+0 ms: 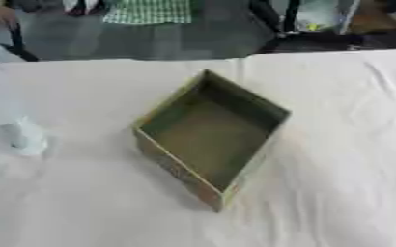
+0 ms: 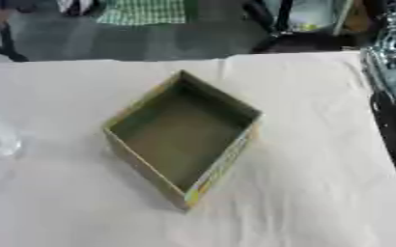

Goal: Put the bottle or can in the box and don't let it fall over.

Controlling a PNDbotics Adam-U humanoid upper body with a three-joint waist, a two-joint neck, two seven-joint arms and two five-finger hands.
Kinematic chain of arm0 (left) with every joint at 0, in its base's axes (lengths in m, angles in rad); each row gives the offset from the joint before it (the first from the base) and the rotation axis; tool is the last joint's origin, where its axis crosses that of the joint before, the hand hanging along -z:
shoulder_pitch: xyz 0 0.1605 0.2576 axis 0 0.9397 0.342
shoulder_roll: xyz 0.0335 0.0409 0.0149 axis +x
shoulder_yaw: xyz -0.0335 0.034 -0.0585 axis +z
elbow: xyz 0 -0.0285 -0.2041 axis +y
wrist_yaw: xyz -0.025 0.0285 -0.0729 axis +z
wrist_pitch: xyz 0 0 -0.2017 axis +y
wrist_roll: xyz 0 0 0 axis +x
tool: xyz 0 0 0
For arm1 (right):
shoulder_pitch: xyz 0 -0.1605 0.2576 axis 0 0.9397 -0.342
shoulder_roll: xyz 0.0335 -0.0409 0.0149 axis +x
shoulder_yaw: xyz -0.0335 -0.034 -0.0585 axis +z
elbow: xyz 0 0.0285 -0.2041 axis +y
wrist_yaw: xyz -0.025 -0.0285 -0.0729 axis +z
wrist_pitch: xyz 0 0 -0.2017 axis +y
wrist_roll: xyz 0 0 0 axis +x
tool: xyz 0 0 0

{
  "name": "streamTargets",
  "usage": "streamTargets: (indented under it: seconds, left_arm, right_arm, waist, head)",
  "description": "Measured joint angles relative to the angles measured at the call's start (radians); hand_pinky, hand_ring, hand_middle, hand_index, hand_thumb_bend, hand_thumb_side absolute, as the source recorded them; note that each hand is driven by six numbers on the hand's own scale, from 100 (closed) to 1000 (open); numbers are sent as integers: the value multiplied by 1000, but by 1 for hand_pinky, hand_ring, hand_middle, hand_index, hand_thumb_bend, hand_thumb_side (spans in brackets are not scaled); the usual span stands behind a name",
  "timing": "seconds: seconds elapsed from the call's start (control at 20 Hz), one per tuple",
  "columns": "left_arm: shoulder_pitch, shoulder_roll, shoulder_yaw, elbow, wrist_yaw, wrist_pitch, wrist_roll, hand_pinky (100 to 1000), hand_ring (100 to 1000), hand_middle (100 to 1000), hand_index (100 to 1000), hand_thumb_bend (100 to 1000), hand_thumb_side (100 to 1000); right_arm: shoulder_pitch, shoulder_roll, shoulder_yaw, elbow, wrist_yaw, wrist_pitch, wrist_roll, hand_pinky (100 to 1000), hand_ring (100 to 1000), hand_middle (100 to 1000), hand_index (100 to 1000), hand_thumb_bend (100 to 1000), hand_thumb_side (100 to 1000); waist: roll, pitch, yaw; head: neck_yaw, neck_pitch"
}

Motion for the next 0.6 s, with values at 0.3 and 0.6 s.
streamTargets:
  seconds: [0.3, 0.6]
  left_arm:
    - [17, 3, 0, 0, -21, -14, -26, 719, 396, 317, 1000, 679, 737]
    - [35, 1, 0, 0, -31, -19, -39, 718, 396, 317, 1000, 680, 738]
  right_arm:
    - [9, -4, -3, -23, 0, 2, -4, 802, 739, 721, 880, 100, 717]
    - [29, -9, -7, -45, 0, 9, -10, 801, 737, 720, 880, 100, 722]
  waist:
    - [9, 12, -15]
    - [20, 12, -32]
  head:
    - [14, 0]
    - [21, 23]
